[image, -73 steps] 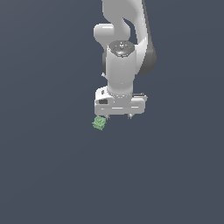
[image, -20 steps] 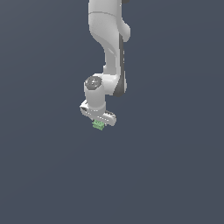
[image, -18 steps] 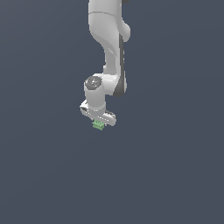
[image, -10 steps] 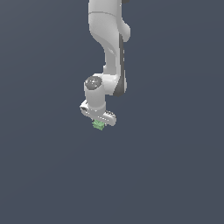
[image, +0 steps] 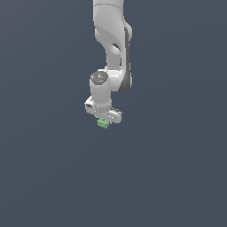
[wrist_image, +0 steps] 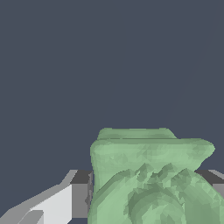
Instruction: Pick up the object and move it to a goal position.
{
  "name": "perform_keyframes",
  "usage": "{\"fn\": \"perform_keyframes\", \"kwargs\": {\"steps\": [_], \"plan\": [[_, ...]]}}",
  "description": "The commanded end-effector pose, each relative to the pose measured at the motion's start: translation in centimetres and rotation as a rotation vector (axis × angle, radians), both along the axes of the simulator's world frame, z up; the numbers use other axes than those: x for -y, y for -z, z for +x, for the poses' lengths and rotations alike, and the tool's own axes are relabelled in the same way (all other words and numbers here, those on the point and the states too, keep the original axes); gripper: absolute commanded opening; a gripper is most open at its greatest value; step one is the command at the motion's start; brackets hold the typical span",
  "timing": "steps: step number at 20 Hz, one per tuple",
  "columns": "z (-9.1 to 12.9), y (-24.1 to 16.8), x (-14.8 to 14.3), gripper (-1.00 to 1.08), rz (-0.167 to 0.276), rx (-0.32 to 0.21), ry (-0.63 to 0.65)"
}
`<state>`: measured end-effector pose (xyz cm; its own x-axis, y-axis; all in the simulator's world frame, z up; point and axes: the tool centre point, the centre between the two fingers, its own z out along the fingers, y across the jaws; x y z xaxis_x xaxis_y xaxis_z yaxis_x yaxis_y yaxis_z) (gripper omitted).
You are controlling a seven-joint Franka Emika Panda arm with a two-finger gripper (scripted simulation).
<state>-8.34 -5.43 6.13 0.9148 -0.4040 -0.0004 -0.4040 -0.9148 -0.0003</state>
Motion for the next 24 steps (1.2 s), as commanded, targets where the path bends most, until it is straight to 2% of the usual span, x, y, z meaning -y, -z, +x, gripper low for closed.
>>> {"fn": "perform_keyframes", "kwargs": {"steps": [1, 14, 24], "plan": [[-0.6, -1.0, -1.1, -1.00, 0.000, 0.001, -0.001], [-4.6, -7.8, -7.9, -1.00, -0.002, 0.000, 0.000], [-5.5, -9.7, -9.8, -1.00, -0.001, 0.000, 0.000]]}}
